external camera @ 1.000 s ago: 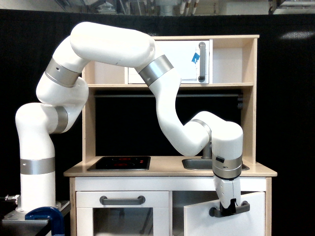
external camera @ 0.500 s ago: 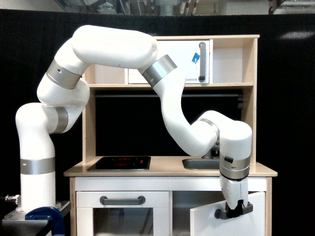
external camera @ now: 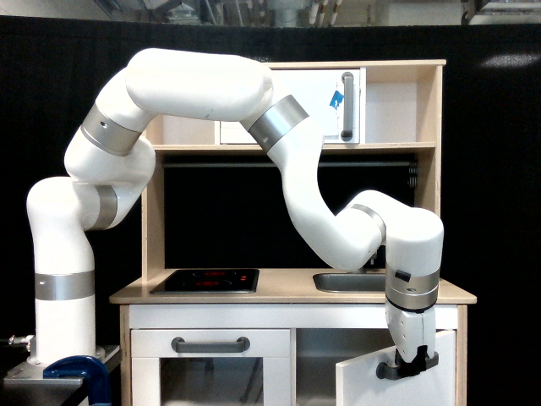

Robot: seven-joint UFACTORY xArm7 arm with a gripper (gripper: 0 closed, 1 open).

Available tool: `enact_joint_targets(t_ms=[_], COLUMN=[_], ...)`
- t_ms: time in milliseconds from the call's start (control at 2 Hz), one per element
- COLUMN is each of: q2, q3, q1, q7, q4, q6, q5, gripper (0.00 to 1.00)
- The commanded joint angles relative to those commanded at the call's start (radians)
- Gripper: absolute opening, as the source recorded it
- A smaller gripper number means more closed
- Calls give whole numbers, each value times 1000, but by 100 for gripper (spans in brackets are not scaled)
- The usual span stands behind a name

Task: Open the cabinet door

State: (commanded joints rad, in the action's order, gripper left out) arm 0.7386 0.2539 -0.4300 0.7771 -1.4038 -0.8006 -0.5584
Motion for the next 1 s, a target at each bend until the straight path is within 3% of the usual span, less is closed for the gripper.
enact_joint_targets(t_ms=[500,1000], q2=[12,13], q3=[1,3], q1=[4,-1], q7=[-17,-15], q4=[-31,-28], q6=[-14,-12], q5=[12,14], gripper=[0,100])
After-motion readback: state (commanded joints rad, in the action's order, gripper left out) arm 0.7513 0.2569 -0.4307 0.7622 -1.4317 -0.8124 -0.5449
